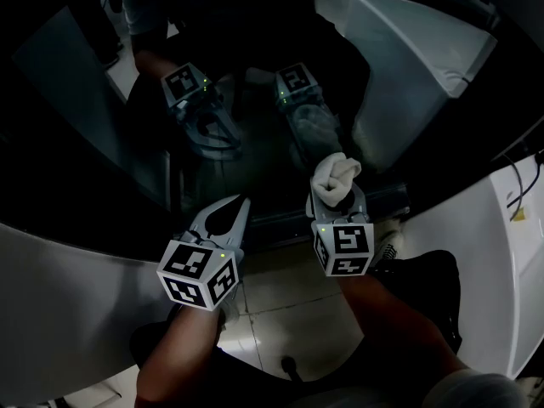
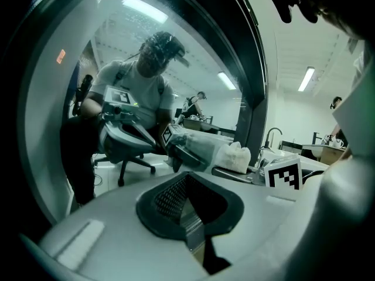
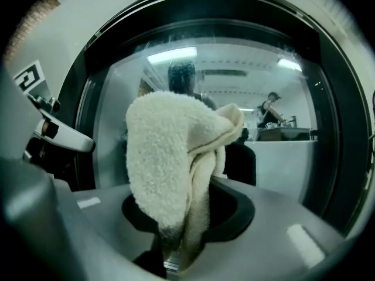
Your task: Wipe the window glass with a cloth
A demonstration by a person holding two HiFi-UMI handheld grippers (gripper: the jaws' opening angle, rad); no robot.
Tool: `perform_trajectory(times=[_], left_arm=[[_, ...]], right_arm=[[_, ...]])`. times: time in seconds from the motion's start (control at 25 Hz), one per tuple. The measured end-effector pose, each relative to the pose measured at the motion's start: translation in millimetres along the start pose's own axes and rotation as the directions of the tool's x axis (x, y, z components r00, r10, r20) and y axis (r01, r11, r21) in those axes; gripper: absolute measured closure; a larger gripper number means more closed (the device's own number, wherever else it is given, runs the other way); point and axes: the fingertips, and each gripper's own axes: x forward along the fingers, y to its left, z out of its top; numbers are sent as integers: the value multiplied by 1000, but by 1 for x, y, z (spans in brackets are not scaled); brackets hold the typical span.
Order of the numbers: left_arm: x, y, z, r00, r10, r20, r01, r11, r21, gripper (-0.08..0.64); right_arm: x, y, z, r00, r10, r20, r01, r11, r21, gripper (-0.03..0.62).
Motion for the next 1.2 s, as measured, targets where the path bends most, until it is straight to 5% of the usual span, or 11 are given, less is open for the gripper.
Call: perform_trajectory(times=[0.88,1.2], left_arm=[[-3,-6,2,1000,22,-9,-22,1000,-1,543],[-4,-6,1,999,44,-16,-44,999,4,543]], right_arm=[[-2,18,7,1000,-1,-12,2,1000,30,466],[-3,50,20,995,98,29,-97,995,-28,466]])
